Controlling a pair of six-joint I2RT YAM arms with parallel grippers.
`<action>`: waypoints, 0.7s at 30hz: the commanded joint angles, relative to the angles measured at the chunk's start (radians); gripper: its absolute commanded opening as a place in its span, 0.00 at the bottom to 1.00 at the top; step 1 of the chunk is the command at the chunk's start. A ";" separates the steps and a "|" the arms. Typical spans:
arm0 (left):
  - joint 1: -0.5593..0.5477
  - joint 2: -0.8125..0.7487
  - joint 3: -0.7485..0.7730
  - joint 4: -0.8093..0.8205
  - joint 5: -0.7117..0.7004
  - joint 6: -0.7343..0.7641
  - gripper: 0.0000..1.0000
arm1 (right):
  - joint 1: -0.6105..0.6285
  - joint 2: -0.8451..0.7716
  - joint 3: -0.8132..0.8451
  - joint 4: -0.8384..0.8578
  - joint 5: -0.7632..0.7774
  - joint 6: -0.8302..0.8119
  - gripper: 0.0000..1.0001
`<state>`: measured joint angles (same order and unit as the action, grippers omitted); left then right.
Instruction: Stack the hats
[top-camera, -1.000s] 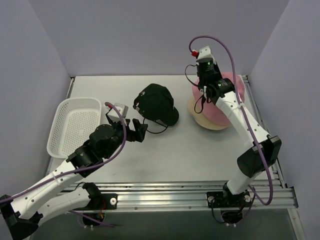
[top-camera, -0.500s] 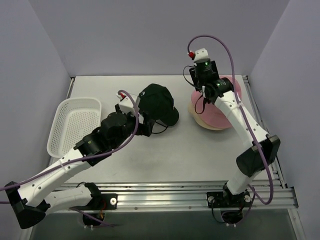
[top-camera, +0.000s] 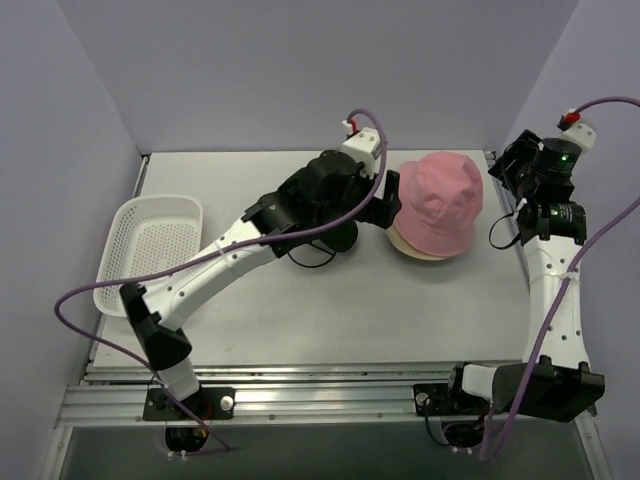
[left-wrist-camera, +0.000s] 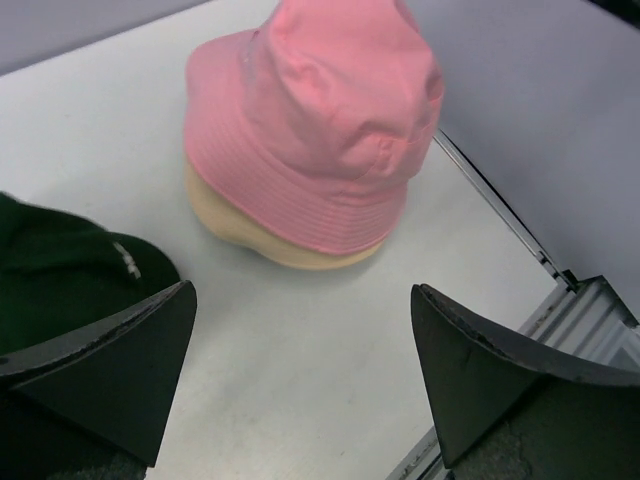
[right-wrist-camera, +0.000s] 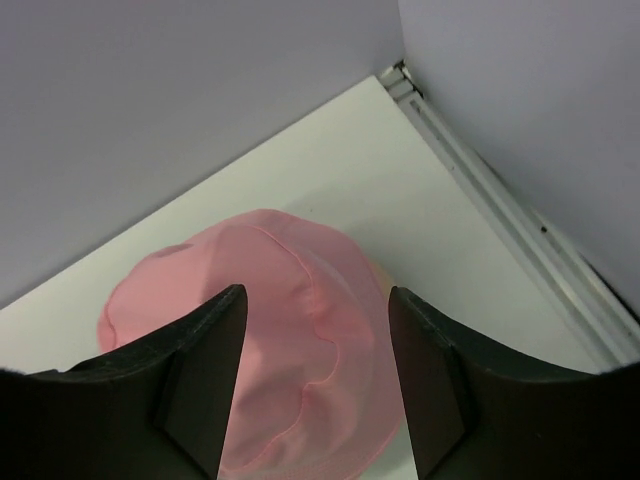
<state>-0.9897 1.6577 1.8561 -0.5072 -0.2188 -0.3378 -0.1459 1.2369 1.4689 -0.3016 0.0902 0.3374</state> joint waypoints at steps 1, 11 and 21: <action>0.005 0.144 0.185 -0.126 0.110 -0.046 0.97 | -0.133 0.012 -0.099 0.053 -0.208 0.132 0.54; 0.057 0.379 0.402 -0.111 0.160 -0.187 0.94 | -0.346 -0.028 -0.278 0.199 -0.391 0.252 0.50; 0.197 0.499 0.393 0.035 0.342 -0.296 0.82 | -0.359 0.021 -0.375 0.346 -0.463 0.247 0.47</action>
<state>-0.8078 2.1117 2.2013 -0.5491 0.0601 -0.5835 -0.5034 1.2438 1.1152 -0.0570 -0.3187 0.5831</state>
